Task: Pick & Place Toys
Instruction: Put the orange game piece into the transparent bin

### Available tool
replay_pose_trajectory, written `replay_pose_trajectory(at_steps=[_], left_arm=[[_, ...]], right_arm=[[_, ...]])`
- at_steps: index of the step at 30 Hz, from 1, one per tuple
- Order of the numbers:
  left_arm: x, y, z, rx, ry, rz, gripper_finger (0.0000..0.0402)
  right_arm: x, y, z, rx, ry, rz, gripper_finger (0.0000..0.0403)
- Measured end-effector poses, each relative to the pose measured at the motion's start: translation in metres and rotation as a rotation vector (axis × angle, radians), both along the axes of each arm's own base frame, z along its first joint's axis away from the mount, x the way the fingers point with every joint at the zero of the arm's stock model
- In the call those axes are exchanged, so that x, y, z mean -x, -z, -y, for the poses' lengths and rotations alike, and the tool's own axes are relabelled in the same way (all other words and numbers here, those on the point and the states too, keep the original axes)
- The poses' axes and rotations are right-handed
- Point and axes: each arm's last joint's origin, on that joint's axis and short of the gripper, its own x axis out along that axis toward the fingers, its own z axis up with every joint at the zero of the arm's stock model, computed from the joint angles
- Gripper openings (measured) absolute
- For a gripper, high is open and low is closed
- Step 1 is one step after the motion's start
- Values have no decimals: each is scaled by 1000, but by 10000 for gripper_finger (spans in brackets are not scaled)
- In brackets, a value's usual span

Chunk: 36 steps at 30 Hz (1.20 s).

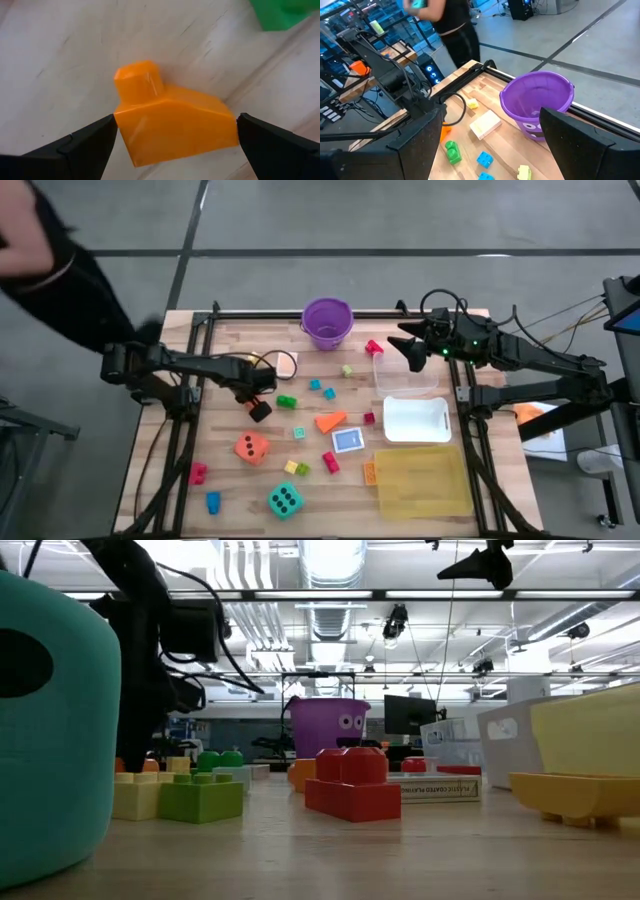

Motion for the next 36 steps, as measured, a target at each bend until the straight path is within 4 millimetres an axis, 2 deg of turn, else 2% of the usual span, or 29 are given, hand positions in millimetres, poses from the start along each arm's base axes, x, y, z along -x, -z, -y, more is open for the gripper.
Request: replay_pose_trajectory(at_steps=[8,20,36], left_arm=[[-3,7,0,20,2,-13,389],[-6,7,0,29,0,20,287],[-6,5,1,49,-25,34,283]], right_arm=[[0,0,0,11,-8,-5,327],[0,0,0,12,-8,-5,327],[0,0,-1,10,-27,-5,327]])
